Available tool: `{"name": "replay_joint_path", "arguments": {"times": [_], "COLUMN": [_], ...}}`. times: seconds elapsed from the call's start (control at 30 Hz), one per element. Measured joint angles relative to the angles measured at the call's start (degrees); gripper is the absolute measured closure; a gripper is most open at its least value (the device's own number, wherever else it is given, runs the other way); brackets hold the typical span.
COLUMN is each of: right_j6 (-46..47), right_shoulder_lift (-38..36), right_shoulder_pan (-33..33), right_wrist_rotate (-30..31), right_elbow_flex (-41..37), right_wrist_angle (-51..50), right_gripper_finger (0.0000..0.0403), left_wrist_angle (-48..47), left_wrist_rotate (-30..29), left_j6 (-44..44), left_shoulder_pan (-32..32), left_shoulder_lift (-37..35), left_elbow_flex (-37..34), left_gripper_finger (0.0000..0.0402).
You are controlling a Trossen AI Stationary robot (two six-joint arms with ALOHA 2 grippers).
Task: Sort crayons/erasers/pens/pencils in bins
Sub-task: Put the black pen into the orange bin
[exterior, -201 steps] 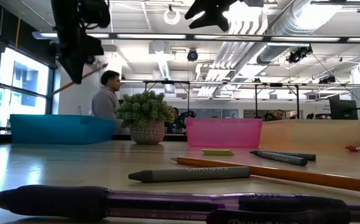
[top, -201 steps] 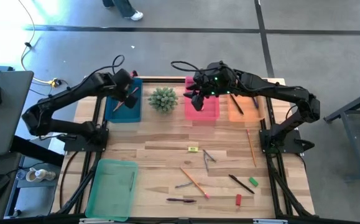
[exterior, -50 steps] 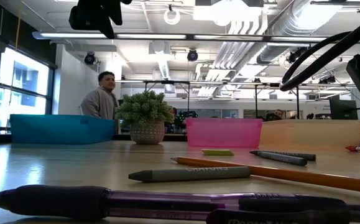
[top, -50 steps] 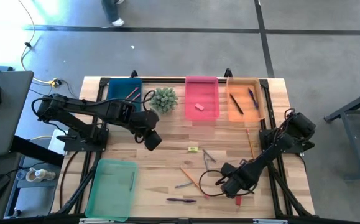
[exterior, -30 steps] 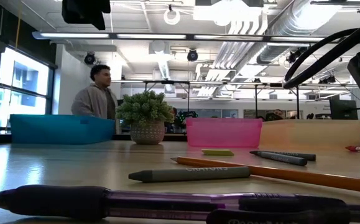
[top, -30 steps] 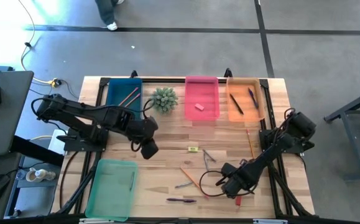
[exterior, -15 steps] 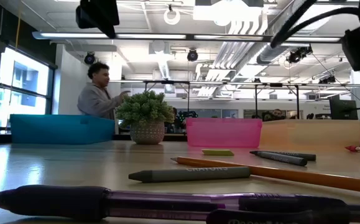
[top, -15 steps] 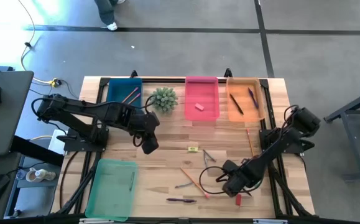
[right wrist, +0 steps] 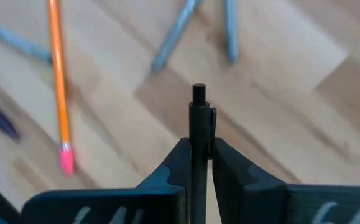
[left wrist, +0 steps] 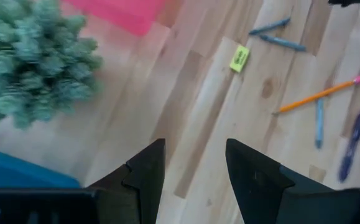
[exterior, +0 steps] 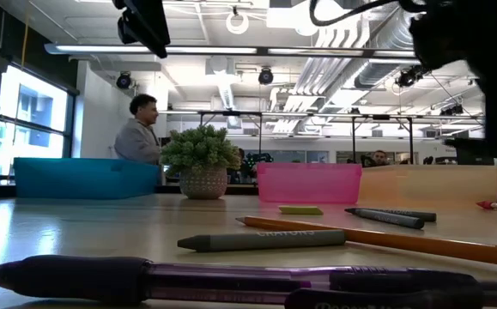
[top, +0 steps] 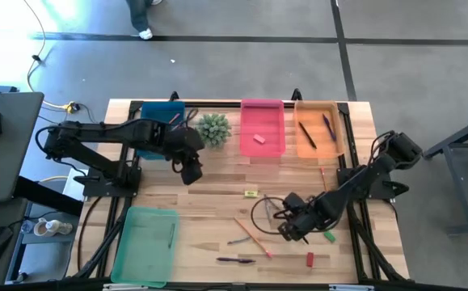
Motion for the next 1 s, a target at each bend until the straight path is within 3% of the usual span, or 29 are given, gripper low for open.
{"name": "replay_joint_path", "arguments": {"times": [0.53,1.0], "right_j6": [-5.5,-21.7], "right_shoulder_lift": [-8.7,-19.3], "right_shoulder_pan": [-11.4,-25.4], "right_wrist_rotate": [14.2,23.2], "right_elbow_flex": [0.0,0.1], "right_wrist_angle": [0.0,0.1], "right_gripper_finger": [0.0379,0.0379], "left_wrist_angle": [-0.3,0.2], "left_wrist_rotate": [0.1,0.0], "left_j6": [6.9,9.0], "left_shoulder_pan": [5.4,7.5], "left_shoulder_lift": [-9.4,-10.3], "left_elbow_flex": [0.0,0.0], "left_gripper_finger": [0.0243,0.0243]}}
